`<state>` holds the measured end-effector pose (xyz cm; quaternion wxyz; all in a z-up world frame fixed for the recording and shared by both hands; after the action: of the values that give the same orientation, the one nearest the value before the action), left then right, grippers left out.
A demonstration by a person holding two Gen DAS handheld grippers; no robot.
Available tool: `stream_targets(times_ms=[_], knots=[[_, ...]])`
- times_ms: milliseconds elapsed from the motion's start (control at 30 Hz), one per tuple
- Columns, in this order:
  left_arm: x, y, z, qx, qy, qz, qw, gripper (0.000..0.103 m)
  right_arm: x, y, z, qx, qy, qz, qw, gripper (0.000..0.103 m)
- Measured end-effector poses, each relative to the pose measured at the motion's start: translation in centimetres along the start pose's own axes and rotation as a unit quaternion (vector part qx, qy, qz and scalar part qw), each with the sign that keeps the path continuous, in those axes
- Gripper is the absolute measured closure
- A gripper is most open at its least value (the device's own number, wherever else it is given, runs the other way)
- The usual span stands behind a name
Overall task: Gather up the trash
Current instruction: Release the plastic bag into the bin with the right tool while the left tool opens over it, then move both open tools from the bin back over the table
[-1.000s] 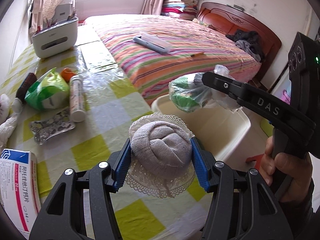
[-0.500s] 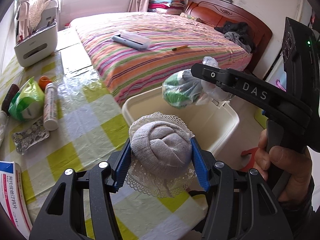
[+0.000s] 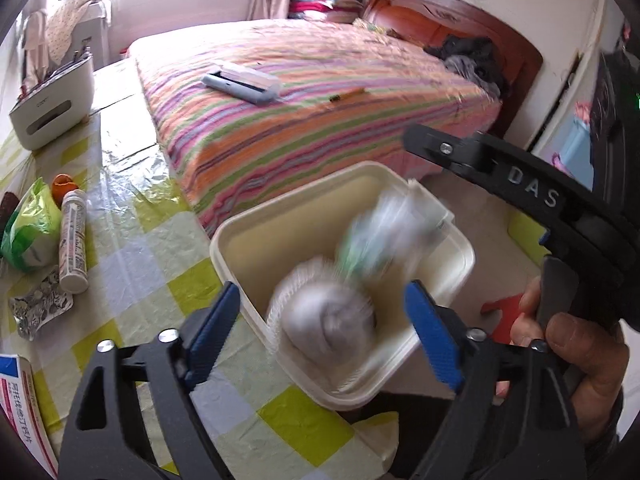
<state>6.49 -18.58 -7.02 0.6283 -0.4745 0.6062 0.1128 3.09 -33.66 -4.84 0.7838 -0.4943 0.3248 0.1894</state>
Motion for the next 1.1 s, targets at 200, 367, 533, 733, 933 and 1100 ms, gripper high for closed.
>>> stream_targets(times_ms=[200, 367, 533, 733, 933, 1100], knots=[[-2.1, 1.2, 1.1, 0.004, -0.021, -0.009, 0.9997, 0.016, -0.1, -0.5, -0.8, 0.021, -0.002, -0.009, 1.0, 0.04], [-4.0, 3.7, 3.2, 0.016, -0.067, -0.02, 0.9974, 0.015, 0.1, -0.7, -0.1, 0.014, -0.003, -0.009, 1.0, 0.034], [-5.3, 5.1, 6.1, -0.011, -0.088, -0.033, 0.9955, 0.015, 1.2, -0.4, 1.7, -0.003, -0.009, 0.003, 1.0, 0.033], [-7.3, 5.7, 9.0, -0.043, -0.098, -0.047, 0.9932, 0.015, 2.7, 0.2, 4.4, -0.027, -0.013, 0.023, 0.999, 0.033], [-9.7, 7.1, 11.4, -0.053, -0.129, -0.056, 0.9886, 0.015, 4.2, 0.8, 7.7, -0.054, -0.023, 0.04, 0.997, 0.033], [-12.4, 8.4, 14.6, -0.089, -0.155, -0.06, 0.9821, 0.015, 5.2, 1.5, 11.0, -0.076, -0.041, 0.049, 0.995, 0.033]])
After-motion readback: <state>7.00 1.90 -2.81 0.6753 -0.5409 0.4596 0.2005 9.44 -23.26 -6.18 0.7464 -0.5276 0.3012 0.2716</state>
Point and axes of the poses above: each gripper's, at about its wrist camera, not at the fingertips, and x roughly the way its jaws point, z to its left, y to its underside, the point moved 1 cm from there along x, roughly the way its jaws point, and after that the axes turned 11 degrees about z, right-handed, at the moved point
